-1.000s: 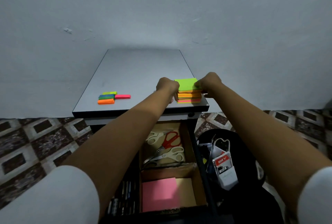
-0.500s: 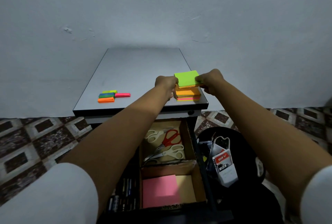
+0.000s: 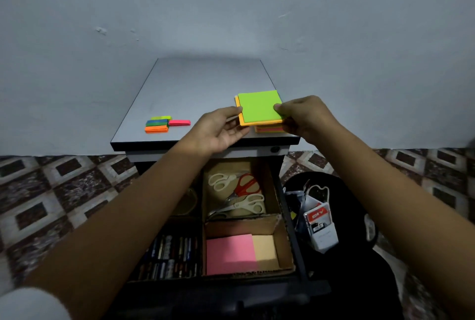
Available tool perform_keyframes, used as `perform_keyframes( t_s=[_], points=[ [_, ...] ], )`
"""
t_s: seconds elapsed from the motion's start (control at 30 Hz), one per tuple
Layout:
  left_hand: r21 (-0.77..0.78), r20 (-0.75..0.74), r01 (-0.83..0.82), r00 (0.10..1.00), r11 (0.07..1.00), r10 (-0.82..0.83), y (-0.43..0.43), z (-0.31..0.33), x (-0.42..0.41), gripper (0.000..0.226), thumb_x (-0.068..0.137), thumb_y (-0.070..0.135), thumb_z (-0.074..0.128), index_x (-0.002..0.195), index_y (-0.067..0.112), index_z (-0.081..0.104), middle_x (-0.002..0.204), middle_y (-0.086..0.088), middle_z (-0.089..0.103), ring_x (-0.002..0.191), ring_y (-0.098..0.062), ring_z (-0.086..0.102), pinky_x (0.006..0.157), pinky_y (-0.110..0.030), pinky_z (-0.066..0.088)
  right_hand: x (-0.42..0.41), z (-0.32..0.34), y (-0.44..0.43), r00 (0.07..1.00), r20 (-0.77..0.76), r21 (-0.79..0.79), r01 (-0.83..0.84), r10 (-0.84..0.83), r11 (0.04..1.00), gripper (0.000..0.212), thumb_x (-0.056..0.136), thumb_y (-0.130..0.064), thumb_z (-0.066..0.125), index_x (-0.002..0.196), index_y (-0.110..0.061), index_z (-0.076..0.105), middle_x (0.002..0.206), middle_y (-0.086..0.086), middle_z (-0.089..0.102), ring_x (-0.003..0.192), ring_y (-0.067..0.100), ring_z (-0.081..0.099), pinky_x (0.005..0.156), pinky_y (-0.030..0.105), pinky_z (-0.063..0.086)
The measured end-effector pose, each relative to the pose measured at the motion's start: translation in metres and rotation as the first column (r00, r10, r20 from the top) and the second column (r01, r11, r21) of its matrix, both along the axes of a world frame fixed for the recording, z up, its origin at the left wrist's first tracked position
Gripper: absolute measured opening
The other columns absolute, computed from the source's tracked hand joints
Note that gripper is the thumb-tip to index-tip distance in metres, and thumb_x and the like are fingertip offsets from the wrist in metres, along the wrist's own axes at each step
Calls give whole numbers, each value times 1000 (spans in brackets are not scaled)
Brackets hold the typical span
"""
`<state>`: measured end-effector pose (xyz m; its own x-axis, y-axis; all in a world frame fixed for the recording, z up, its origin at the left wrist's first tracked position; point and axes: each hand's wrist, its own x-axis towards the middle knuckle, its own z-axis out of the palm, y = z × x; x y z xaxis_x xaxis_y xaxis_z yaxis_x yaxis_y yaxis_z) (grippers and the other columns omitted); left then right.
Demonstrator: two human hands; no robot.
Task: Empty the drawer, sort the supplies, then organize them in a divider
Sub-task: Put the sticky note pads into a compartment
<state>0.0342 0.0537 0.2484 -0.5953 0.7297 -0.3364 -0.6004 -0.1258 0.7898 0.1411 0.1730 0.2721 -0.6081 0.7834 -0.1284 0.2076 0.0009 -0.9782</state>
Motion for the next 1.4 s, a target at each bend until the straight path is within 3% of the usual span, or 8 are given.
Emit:
perform_keyframes(
  t_s=[0.13, 0.27, 0.6, 0.87, 1.0, 1.1, 1.23, 1.4],
  points=[
    [-57, -44, -3, 999, 998, 1, -41, -23, 11, 11, 94, 3, 48, 86, 6, 55, 83, -10, 65, 75, -16, 63, 83, -33, 53, 20, -21, -35, 995, -15, -48, -102, 101, 994, 10, 87, -5, 63, 87, -4, 53, 66, 6, 50, 51, 14, 50, 48, 24, 50],
    [-145, -60, -7, 998, 989, -2, -85, -57, 25, 12, 92, 2, 49, 86, 7, 58, 68, -5, 70, 56, -11, 68, 56, -23, 57, 35, -58, -61, 979, 75, -214, -172, 191, 962, 18, 90, -6, 59, 75, -11, 51, 68, 6, 58, 44, 10, 59, 46, 21, 53],
    [-414, -132, -138, 987, 900, 91, -156, -121, 38, 27, 93, 2, 52, 119, -3, 54, 97, -13, 63, 83, -23, 61, 64, -33, 55, 69, -147, -96, 863, 254, -444, -297, 437, 845, 24, 89, 4, 55, 76, -15, 50, 54, -1, 55, 43, 7, 51, 52, 23, 49],
    [-401, -125, -236, 971, 885, 203, -177, -132, 28, 32, 93, 3, 51, 125, -5, 49, 101, -13, 61, 82, -21, 60, 73, -36, 49, 70, -176, -94, 751, 466, -315, -354, 468, 881, 25, 87, 9, 56, 74, -11, 49, 65, 9, 52, 35, 4, 53, 40, 14, 47],
    [-364, -103, -239, 971, 900, 216, -181, -134, 25, 21, 93, 2, 50, 114, 1, 53, 92, -9, 62, 81, -20, 61, 58, -27, 58, 60, -185, -100, 721, 544, -214, -375, 429, 902, 29, 83, 12, 60, 64, -7, 49, 51, 6, 52, 31, 3, 51, 38, 15, 45],
    [-344, -90, -241, 971, 908, 223, -182, -136, 24, 18, 93, 2, 50, 111, 2, 54, 90, -8, 63, 81, -20, 61, 55, -24, 58, 51, -192, -109, 666, 655, -41, -440, 357, 897, 32, 79, 0, 69, 56, -14, 52, 54, -1, 59, 52, 10, 58, 61, 23, 52],
    [-334, -82, -238, 971, 912, 223, -184, -138, 23, 20, 93, 2, 51, 112, 2, 53, 91, -8, 64, 81, -20, 62, 56, -24, 58, 49, -196, -118, 629, 722, 76, -485, 288, 871, 12, 82, -17, 68, 84, -5, 69, 93, 12, 69, 89, 24, 64, 73, 25, 44],
    [-318, -74, -232, 973, 919, 220, -183, -137, 26, 18, 93, 1, 50, 110, 2, 54, 90, -8, 64, 81, -20, 61, 55, -23, 58, 52, -192, -118, 656, 707, 92, -455, 264, 886, 17, 85, -15, 64, 95, -2, 70, 82, 7, 57, 80, 15, 54, 63, 18, 33]
  ],
)
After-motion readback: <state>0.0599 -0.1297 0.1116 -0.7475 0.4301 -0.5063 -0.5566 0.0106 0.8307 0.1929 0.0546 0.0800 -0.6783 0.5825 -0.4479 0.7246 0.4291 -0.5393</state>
